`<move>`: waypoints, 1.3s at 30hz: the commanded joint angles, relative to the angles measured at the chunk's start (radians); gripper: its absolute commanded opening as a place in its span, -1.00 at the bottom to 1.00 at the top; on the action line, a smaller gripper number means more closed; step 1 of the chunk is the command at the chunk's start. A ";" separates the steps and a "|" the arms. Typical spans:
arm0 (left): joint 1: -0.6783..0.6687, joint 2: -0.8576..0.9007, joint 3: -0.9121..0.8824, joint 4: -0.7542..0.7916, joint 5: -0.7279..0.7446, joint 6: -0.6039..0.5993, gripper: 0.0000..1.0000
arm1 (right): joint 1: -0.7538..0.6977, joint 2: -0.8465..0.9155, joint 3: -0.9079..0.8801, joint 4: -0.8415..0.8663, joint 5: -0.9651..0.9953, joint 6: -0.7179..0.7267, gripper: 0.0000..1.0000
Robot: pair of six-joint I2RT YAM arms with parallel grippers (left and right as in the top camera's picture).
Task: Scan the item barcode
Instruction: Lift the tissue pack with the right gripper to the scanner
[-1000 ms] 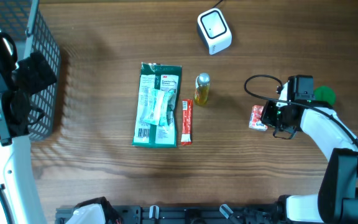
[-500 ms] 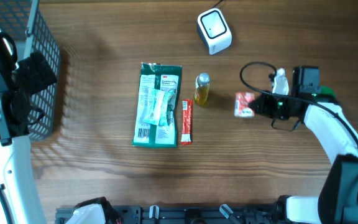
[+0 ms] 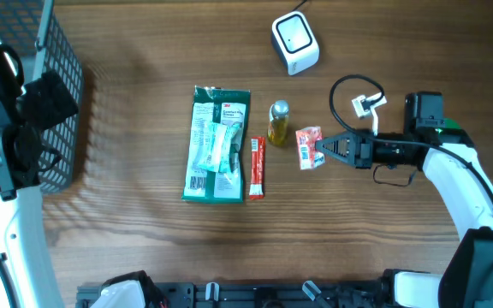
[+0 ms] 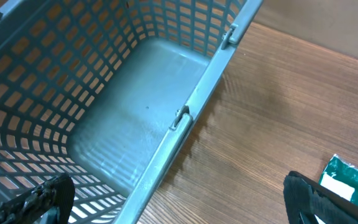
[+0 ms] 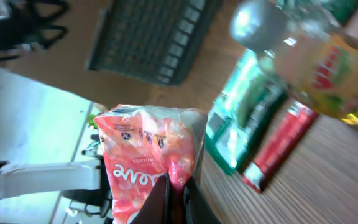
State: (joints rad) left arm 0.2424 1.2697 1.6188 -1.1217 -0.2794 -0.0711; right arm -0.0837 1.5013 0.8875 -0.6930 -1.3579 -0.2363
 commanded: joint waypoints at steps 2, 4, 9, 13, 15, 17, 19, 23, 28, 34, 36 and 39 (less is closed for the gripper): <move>0.004 0.000 0.003 0.003 0.002 0.012 1.00 | 0.002 -0.008 0.012 0.027 0.036 0.010 -0.91; 0.004 0.000 0.003 0.003 0.002 0.012 1.00 | 0.002 -0.008 0.011 0.027 0.336 0.106 -0.92; 0.004 0.000 0.003 0.003 0.002 0.012 1.00 | 0.003 -0.008 0.030 0.037 0.850 0.420 -0.91; 0.004 0.000 0.003 0.003 0.002 0.012 1.00 | 0.032 -0.008 0.239 -0.100 0.918 0.420 -0.91; 0.004 0.000 0.003 0.003 0.002 0.012 1.00 | 0.074 -0.001 0.408 -0.205 1.024 0.419 -0.91; 0.004 0.000 0.003 0.003 0.002 0.012 1.00 | 0.126 0.012 0.568 -0.286 1.136 0.411 -0.91; 0.004 0.000 0.003 0.003 0.002 0.012 1.00 | 0.175 0.025 0.681 -0.321 1.215 0.362 -0.92; 0.004 0.000 0.003 0.003 0.002 0.012 1.00 | 0.286 0.046 0.756 -0.172 1.344 0.194 -0.91; 0.004 0.000 0.003 0.003 0.002 0.012 1.00 | 0.398 0.154 0.755 0.052 1.680 0.056 -0.91; 0.004 0.000 0.003 0.003 0.002 0.012 1.00 | 0.446 0.392 0.755 0.334 1.817 -0.152 -0.91; 0.004 0.000 0.003 0.003 0.002 0.012 1.00 | 0.455 0.475 0.755 0.409 1.897 -0.217 -0.91; 0.004 0.000 0.003 0.003 0.002 0.012 1.00 | 0.474 0.579 0.755 0.502 1.912 -0.339 -0.91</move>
State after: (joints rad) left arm 0.2424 1.2709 1.6188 -1.1221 -0.2794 -0.0711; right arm 0.3710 1.9968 1.6279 -0.2512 0.4633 -0.4156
